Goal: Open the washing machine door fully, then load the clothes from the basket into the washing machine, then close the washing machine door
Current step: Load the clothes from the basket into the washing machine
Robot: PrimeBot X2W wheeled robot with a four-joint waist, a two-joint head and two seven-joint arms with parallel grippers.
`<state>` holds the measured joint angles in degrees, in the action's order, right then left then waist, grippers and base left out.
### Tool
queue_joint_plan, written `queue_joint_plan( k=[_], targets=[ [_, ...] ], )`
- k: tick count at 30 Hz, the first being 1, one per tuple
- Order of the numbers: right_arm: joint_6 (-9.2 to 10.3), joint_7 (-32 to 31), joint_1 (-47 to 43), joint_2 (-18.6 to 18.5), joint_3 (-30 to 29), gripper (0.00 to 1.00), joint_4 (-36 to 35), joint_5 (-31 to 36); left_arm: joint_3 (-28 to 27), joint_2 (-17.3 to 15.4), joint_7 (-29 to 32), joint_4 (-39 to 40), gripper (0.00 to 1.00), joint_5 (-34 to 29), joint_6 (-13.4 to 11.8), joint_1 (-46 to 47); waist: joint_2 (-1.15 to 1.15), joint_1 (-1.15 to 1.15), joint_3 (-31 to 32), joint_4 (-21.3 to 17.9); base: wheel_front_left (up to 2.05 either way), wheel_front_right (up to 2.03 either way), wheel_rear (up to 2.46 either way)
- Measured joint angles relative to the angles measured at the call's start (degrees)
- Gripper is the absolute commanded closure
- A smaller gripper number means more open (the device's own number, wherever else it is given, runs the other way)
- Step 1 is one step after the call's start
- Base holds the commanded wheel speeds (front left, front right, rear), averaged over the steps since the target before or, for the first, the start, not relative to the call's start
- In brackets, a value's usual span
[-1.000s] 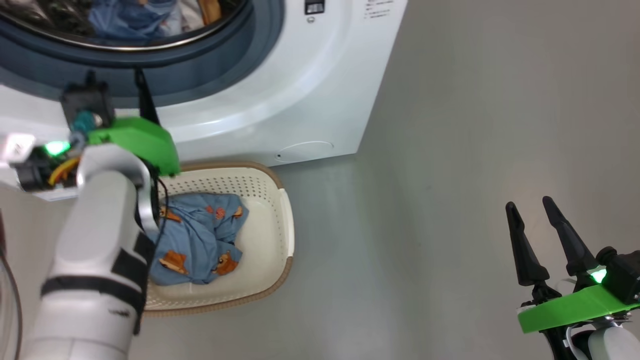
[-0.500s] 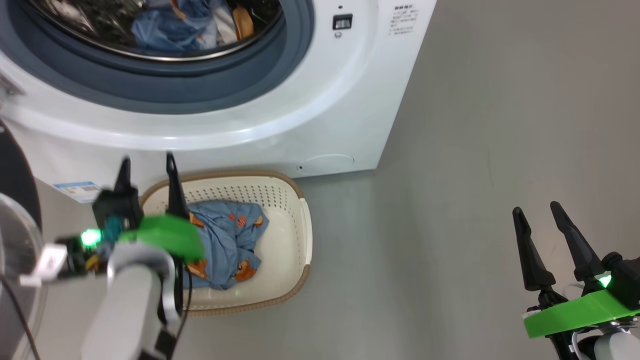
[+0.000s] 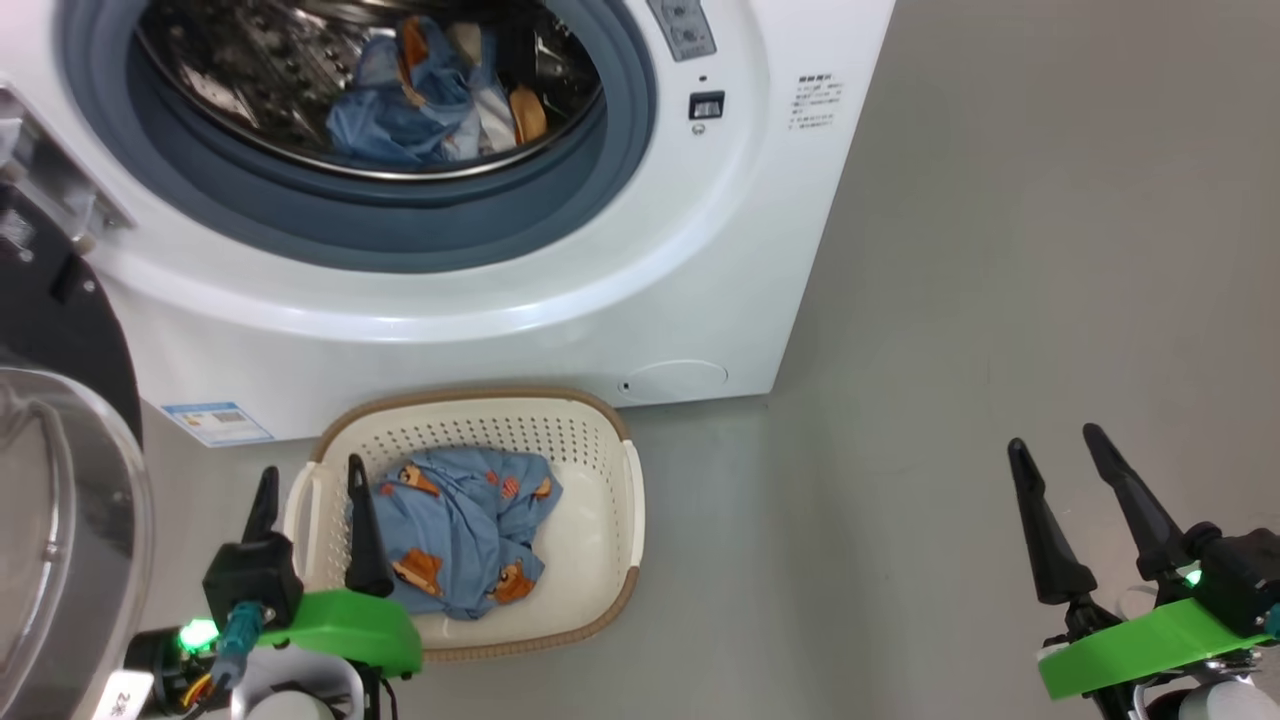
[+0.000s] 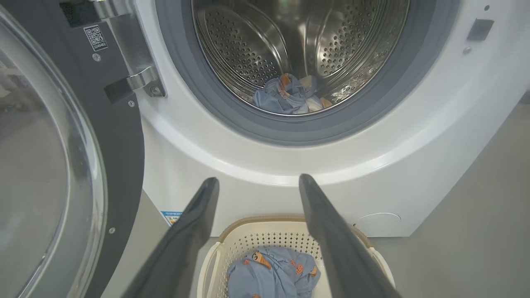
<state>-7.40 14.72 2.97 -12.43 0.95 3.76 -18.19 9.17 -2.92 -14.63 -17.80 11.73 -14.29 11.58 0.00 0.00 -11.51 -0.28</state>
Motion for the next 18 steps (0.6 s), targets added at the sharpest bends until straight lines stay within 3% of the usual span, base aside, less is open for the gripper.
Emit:
queue_joint_plan(
  k=[18],
  targets=[
    [0.0, 0.0, -3.04, -0.54, 1.43, 0.0, 0.66, 0.98, -3.92, 0.42, 0.0, 3.24, 0.0, -0.96, 1.32, -7.45, 0.0, 0.0, 6.67, 0.3, 0.0, 0.0, 0.0]
  ],
)
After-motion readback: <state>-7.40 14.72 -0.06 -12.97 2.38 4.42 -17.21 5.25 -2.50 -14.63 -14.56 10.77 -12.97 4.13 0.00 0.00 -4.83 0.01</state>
